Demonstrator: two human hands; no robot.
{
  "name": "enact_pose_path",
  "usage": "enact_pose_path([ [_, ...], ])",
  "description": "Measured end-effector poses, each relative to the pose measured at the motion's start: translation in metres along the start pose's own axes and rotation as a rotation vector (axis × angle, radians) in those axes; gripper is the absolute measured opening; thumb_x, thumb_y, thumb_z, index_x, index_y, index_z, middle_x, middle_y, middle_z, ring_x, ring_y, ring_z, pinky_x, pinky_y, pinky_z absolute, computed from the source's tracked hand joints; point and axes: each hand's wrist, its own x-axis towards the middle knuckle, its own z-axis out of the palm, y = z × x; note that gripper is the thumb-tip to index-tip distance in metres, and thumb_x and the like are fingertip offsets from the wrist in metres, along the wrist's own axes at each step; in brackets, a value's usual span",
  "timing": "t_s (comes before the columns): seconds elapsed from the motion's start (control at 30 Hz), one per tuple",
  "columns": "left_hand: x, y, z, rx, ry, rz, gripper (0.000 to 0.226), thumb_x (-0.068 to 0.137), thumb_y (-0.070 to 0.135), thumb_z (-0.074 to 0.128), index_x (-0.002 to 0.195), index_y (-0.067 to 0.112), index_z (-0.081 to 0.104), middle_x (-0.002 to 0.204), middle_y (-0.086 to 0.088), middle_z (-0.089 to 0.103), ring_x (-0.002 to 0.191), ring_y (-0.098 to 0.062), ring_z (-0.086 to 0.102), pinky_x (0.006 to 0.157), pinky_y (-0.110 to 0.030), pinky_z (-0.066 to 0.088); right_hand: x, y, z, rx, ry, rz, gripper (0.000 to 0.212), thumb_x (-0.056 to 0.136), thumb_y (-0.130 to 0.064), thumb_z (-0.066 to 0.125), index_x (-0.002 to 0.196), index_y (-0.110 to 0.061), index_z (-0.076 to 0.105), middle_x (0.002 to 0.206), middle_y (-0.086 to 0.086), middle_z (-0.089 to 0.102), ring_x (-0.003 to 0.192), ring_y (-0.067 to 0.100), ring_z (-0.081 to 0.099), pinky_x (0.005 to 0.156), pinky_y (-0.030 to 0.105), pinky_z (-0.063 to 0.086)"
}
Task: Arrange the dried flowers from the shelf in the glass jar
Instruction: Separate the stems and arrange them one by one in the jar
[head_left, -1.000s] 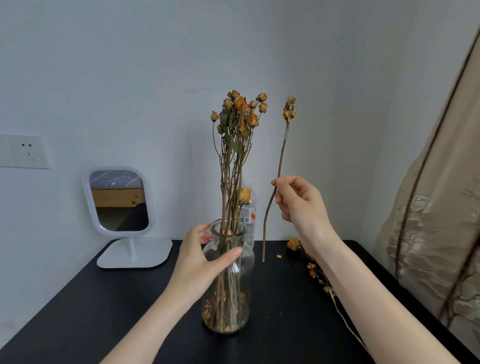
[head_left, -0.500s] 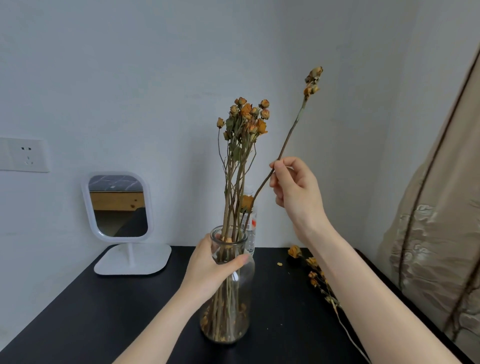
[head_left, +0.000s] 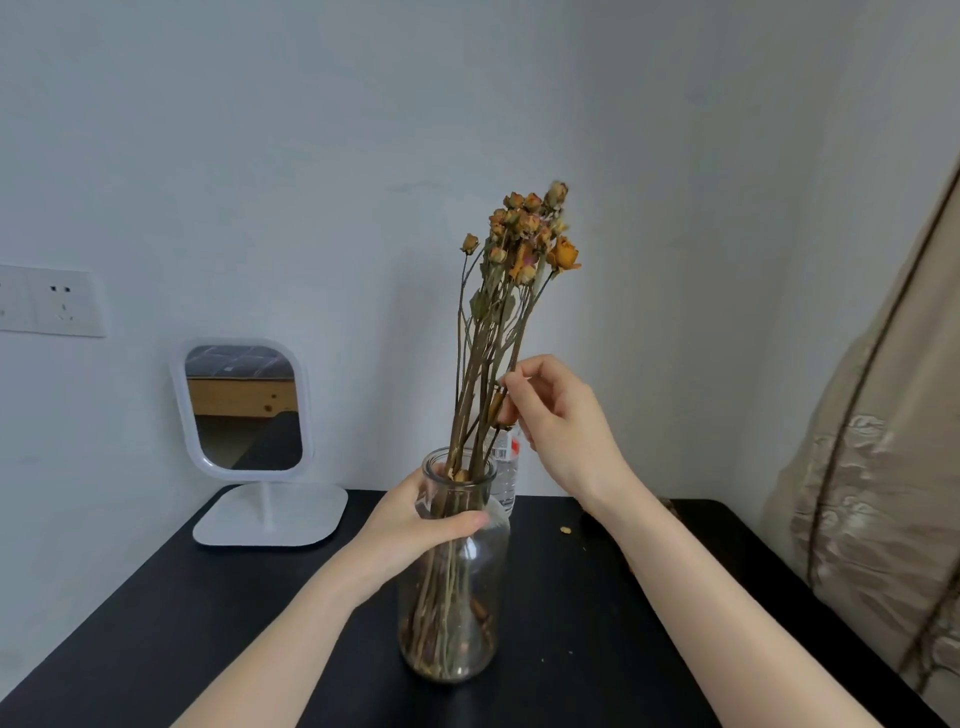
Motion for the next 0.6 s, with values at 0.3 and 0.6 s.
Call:
enact_pose_path([
  [0.3, 0.002, -0.003, -0.003, -0.031, -0.037, 0.008, 0.055, 0.052, 0.057, 0.076, 0.101, 0.045, 0.054, 0.106, 0.017, 0.065, 0.102, -0.006, 0.059, 0.088, -0.027, 0.048, -0.010, 0.017, 0.006, -0.343, -0.088, 0.005, 0.012, 0.089, -0.020, 0.056, 0.077, -0.021, 0.059, 0.063, -0.009, 0.053, 0.054, 0.003, 0.045, 0.049, 0.008, 0.037],
  [0.6, 0.002, -0.005, -0.003, -0.032, -0.038, 0.008, 0.051, 0.053, 0.058, 0.076, 0.098, 0.049, 0.053, 0.103, 0.023, 0.063, 0.099, -0.001, 0.058, 0.076, -0.017, 0.045, -0.003, 0.015, 0.008, -0.260, -0.038, -0.006, 0.014, 0.090, -0.024, 0.058, 0.078, -0.017, 0.062, 0.067, 0.001, 0.060, 0.063, 0.011, 0.054, 0.052, 0.012, 0.040],
])
